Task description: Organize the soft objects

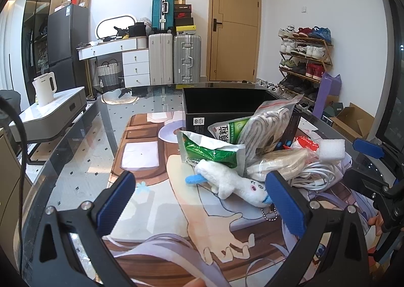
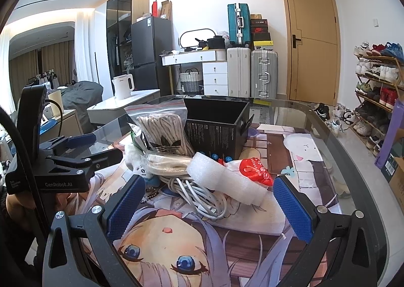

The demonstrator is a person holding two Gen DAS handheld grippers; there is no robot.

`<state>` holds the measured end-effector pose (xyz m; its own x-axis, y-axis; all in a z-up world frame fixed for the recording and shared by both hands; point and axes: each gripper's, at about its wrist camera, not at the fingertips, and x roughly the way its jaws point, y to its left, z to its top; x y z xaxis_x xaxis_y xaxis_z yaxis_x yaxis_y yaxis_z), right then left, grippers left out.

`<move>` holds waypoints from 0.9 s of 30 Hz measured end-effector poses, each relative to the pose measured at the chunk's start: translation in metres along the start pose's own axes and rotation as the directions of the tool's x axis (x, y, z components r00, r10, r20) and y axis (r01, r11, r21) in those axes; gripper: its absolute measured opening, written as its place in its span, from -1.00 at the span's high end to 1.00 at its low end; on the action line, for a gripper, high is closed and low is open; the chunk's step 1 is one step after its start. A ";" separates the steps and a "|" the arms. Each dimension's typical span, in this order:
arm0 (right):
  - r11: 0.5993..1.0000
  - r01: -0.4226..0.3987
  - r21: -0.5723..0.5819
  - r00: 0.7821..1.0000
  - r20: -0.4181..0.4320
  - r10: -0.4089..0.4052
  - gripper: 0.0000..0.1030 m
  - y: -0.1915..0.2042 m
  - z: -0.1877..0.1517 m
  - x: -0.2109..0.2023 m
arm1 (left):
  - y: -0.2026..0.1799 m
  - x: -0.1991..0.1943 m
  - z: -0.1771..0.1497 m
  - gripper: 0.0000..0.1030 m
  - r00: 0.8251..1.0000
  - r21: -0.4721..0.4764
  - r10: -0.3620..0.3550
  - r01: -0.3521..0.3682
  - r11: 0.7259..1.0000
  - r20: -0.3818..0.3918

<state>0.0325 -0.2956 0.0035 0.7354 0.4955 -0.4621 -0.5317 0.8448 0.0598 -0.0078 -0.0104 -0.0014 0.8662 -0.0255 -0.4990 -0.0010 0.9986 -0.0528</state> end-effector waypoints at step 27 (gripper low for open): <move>0.999 0.018 0.026 0.999 -0.052 -0.017 -0.99 -0.012 0.012 0.004 | 0.005 0.003 0.013 -1.00 0.999 -0.022 0.031 -0.032 0.999 -0.045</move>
<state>0.0463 -0.3012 0.0113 0.7216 0.4699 -0.5083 -0.5067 0.8589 0.0747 0.0015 -0.0050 0.0079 0.8423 0.0030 -0.5390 -0.0396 0.9976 -0.0563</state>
